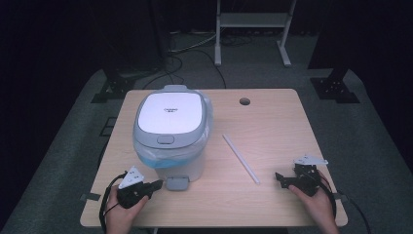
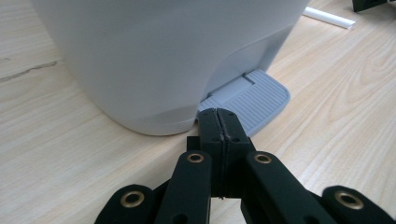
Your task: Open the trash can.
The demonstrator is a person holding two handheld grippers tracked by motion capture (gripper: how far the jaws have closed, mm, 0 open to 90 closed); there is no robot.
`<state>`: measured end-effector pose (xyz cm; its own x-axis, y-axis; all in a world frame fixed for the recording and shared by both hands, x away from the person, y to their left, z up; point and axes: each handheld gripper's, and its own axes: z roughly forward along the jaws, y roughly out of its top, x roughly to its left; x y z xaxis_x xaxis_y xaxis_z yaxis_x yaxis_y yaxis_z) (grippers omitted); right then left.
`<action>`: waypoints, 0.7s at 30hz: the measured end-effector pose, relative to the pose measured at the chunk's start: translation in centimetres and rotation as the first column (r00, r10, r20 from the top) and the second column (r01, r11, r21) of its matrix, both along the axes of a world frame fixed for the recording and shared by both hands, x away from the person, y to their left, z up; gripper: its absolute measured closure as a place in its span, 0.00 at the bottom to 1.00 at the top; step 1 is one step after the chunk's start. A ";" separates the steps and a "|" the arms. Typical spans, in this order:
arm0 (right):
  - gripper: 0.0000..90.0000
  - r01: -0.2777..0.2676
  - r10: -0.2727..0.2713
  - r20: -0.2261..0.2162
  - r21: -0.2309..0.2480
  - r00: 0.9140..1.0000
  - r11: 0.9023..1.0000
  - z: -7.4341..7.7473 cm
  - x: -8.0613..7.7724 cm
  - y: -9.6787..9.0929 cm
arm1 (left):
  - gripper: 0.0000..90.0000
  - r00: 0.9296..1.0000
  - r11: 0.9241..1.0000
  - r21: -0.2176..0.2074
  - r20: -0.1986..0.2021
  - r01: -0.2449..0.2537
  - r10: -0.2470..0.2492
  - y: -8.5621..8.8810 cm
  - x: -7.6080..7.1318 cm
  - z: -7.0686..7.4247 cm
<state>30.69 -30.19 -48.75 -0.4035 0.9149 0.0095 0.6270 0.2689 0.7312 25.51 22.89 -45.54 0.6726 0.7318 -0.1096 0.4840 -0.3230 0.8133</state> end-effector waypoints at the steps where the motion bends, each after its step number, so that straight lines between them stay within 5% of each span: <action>1: 0.10 0.000 0.000 0.000 0.000 1.000 1.000 0.0 0.0 0.0 | 1.00 1.000 1.000 0.000 0.000 0.000 0.000 0.0 0.0 0.0; 21: 0.10 0.000 0.000 0.000 0.000 1.000 1.000 0.0 0.0 0.0 | 1.00 0.999 0.999 -0.011 0.022 0.031 -0.030 -2.6 0.3 0.4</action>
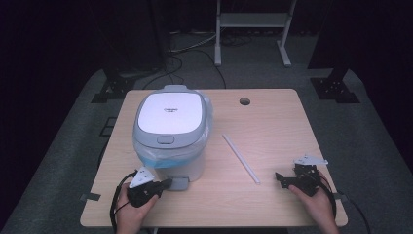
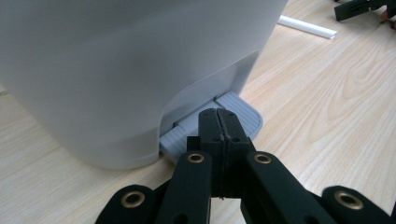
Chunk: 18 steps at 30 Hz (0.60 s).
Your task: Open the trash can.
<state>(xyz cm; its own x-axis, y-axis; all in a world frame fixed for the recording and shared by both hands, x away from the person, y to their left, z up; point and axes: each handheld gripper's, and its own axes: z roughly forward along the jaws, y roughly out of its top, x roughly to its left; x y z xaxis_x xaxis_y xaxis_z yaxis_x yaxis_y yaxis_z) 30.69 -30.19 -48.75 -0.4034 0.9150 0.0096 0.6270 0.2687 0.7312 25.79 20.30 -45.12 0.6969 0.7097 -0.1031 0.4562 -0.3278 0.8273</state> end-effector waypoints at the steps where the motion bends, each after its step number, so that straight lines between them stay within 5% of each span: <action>1: 0.10 0.000 0.000 0.000 0.000 1.000 1.000 0.0 0.0 0.0 | 1.00 1.000 1.000 0.002 -0.003 0.006 -0.006 -0.3 0.1 0.0; 18: 0.10 0.000 0.000 0.000 0.000 1.000 1.000 0.0 0.0 0.0 | 1.00 1.000 1.000 0.032 0.009 0.002 -0.003 -2.1 1.1 -0.8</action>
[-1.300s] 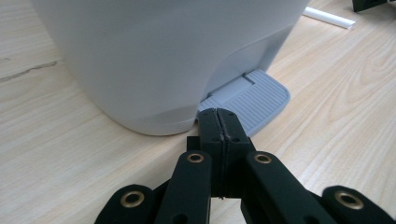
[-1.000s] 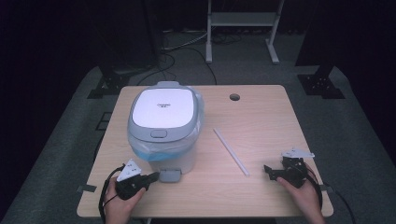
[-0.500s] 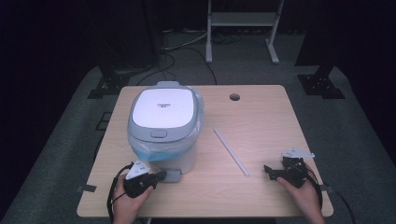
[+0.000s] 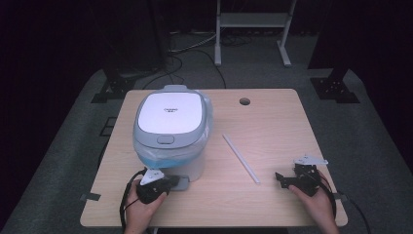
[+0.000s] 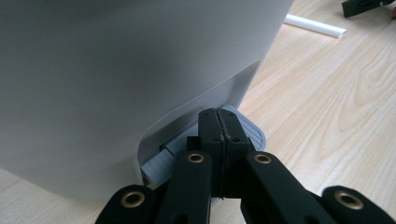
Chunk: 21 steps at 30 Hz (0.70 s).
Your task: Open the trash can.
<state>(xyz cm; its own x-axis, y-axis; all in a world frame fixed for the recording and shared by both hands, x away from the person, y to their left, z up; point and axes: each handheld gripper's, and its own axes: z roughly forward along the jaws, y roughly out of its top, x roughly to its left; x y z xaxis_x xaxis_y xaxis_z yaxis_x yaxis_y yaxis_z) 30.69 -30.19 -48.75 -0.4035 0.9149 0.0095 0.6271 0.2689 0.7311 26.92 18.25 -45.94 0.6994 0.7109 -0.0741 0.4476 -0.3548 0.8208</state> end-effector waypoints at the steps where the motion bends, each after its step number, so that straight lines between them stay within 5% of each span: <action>1: 0.10 0.000 0.000 0.000 0.000 1.000 1.000 0.0 0.0 0.0 | 1.00 1.000 1.000 0.002 -0.001 0.000 0.000 -0.1 0.0 -0.1; 21: 0.10 -0.001 0.001 0.002 -0.001 1.000 1.000 0.0 0.0 0.0 | 0.99 1.000 1.000 -0.024 0.022 -0.019 0.019 -0.2 -0.1 -0.8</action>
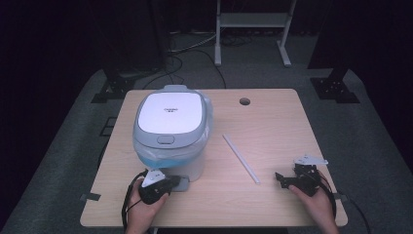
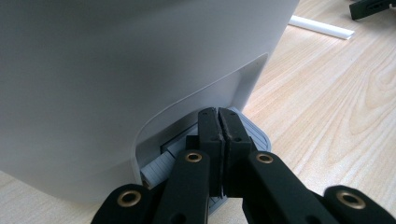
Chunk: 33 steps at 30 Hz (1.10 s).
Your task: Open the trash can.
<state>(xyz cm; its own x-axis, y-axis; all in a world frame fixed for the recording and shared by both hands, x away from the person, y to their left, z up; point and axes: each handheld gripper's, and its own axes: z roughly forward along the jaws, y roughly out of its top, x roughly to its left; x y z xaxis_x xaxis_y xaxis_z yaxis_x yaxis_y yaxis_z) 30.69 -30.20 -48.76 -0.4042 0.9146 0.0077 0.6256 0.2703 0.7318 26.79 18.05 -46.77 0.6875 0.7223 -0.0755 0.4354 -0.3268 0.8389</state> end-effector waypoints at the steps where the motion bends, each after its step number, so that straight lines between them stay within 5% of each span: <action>1: 0.10 0.000 0.000 0.000 0.000 1.000 1.000 0.0 0.0 0.0 | 0.99 1.000 1.000 0.000 0.000 0.000 0.000 0.0 0.0 0.0; 33: 0.10 0.000 0.000 0.000 0.000 1.000 1.000 0.0 0.0 0.0 | 1.00 1.000 1.000 0.002 -0.017 -0.012 0.012 -0.1 -0.1 -0.3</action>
<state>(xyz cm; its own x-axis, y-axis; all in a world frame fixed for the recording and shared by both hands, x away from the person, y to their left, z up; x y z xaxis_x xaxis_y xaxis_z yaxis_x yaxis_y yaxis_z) 30.69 -30.20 -48.76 -0.4044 0.9146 0.0077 0.6256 0.2705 0.7317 26.74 17.93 -47.06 0.6773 0.7307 -0.0862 0.4537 -0.3226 0.8307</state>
